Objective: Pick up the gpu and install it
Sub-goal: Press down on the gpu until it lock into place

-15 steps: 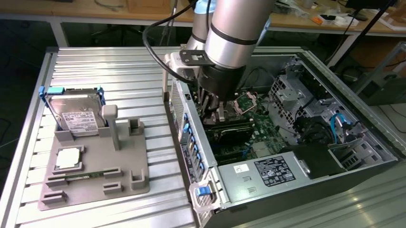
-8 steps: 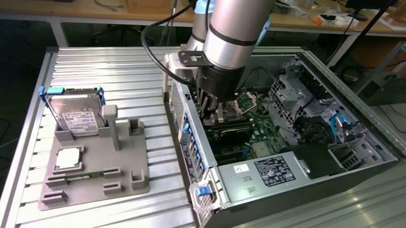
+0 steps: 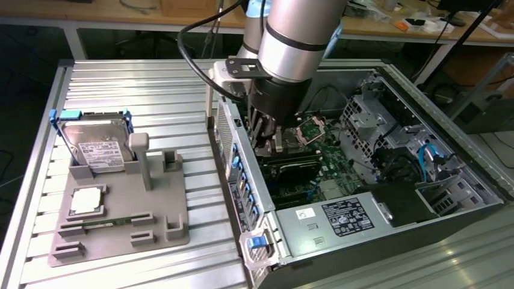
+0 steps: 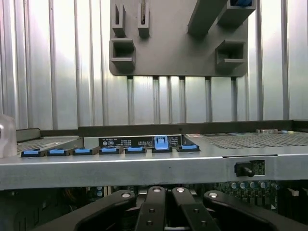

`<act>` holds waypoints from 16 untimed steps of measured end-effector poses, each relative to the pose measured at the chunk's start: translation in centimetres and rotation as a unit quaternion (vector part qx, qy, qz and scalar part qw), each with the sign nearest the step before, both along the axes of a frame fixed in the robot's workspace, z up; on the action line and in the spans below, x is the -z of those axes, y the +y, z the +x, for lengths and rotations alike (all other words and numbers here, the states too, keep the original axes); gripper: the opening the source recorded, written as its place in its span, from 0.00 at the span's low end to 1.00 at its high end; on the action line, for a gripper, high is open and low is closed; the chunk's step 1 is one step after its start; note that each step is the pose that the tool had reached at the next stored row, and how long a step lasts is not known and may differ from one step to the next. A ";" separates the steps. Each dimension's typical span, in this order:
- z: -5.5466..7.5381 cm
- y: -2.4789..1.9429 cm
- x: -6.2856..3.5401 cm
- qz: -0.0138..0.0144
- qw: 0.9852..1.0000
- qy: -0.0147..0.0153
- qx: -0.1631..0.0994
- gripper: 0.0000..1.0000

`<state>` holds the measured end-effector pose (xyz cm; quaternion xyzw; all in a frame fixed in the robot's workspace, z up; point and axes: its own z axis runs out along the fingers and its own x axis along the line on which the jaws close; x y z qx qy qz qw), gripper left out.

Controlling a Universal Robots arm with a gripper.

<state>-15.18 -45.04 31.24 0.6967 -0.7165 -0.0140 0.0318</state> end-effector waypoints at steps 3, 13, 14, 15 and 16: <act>0.0 0.00 -0.01 0.000 1.000 0.000 0.000 0.11; 0.1 -0.04 0.13 0.000 1.000 0.000 0.000 0.11; 0.1 -0.05 0.17 0.000 1.000 0.000 0.000 0.11; 0.1 -0.06 0.23 0.000 1.000 0.000 0.000 0.11; 0.1 -0.08 0.29 0.000 1.000 0.000 0.000 0.11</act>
